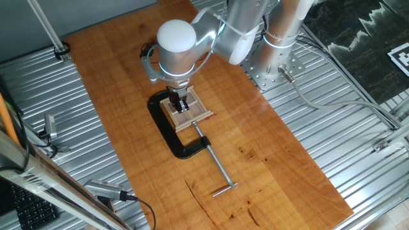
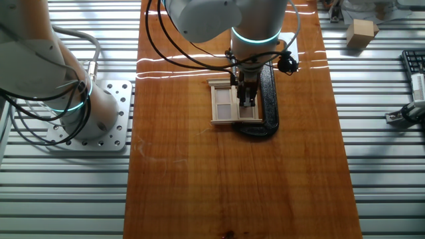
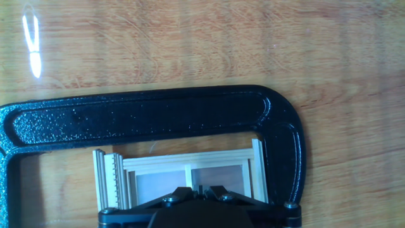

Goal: Open a sliding window

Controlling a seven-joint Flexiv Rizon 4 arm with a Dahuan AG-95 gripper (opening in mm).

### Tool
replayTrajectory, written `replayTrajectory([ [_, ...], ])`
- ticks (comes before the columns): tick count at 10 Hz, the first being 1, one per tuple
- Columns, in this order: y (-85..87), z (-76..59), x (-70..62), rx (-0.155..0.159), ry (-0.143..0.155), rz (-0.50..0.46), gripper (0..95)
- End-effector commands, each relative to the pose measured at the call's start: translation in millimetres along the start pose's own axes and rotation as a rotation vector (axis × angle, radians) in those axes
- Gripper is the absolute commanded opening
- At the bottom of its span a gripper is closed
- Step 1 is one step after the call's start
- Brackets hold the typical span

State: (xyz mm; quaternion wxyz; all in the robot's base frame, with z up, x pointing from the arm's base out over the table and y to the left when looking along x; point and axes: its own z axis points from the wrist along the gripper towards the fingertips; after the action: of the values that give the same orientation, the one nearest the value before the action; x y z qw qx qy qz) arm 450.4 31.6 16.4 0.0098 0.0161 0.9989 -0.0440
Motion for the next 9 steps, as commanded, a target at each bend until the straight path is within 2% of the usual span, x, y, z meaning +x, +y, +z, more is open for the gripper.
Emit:
replayTrajectory([
  [1,0.9,1.2,-0.2,-0.001,-0.002,-0.001,0.0],
  [9,2.7,1.3,-0.3,-0.001,-0.002,0.006,0.0],
])
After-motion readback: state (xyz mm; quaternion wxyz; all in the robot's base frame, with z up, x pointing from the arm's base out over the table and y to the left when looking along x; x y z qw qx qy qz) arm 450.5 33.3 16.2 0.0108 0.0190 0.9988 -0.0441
